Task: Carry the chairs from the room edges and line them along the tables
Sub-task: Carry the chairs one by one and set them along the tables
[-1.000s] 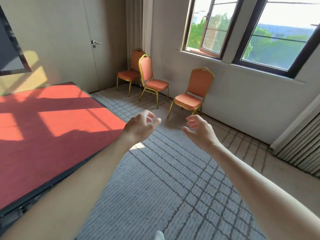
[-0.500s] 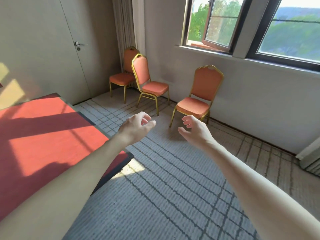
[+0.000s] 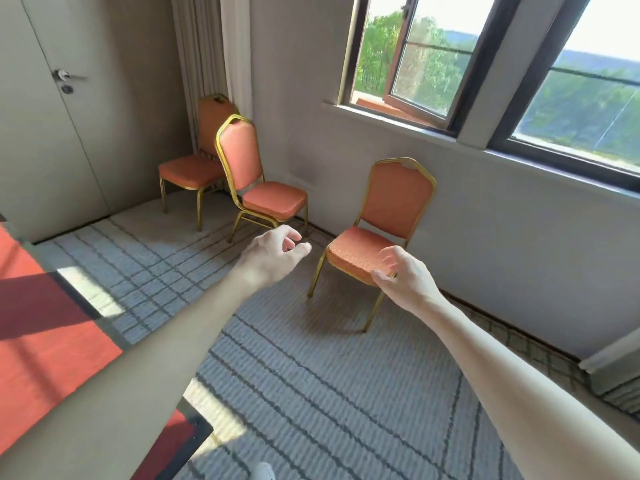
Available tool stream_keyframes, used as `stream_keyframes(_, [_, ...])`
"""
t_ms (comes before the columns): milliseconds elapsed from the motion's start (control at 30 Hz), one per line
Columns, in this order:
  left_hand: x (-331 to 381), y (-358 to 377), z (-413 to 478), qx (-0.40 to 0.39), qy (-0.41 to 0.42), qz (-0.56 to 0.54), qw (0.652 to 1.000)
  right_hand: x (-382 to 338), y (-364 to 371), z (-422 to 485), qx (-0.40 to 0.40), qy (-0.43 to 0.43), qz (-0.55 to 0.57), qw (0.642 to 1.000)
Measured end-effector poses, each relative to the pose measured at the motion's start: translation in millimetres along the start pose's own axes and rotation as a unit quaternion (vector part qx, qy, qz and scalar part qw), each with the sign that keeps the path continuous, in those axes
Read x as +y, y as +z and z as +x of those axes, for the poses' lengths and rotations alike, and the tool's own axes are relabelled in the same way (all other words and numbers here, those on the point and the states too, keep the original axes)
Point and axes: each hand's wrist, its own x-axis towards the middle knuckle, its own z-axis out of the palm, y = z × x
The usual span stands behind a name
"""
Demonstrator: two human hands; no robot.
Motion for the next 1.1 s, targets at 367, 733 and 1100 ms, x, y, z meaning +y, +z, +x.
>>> stream_keyframes(367, [-12.1,-4.1,292.3,-0.065,0.02,-0.01,0.998,11.6,33.4,277.3,0.013,0.077,-0.005,0.997])
stream_keyframes(733, [-41.0,25.6,606.8,-0.124,0.057,0.045,0.99,70.7,76.3,569.1,0.029,0.156,0.034,0.987])
stream_keyframes(1100, [-37.3,77.7,893.9,-0.21,0.092,0.032,0.973,118.9,75.5,816.2,0.042,0.232,0.037,0.971])
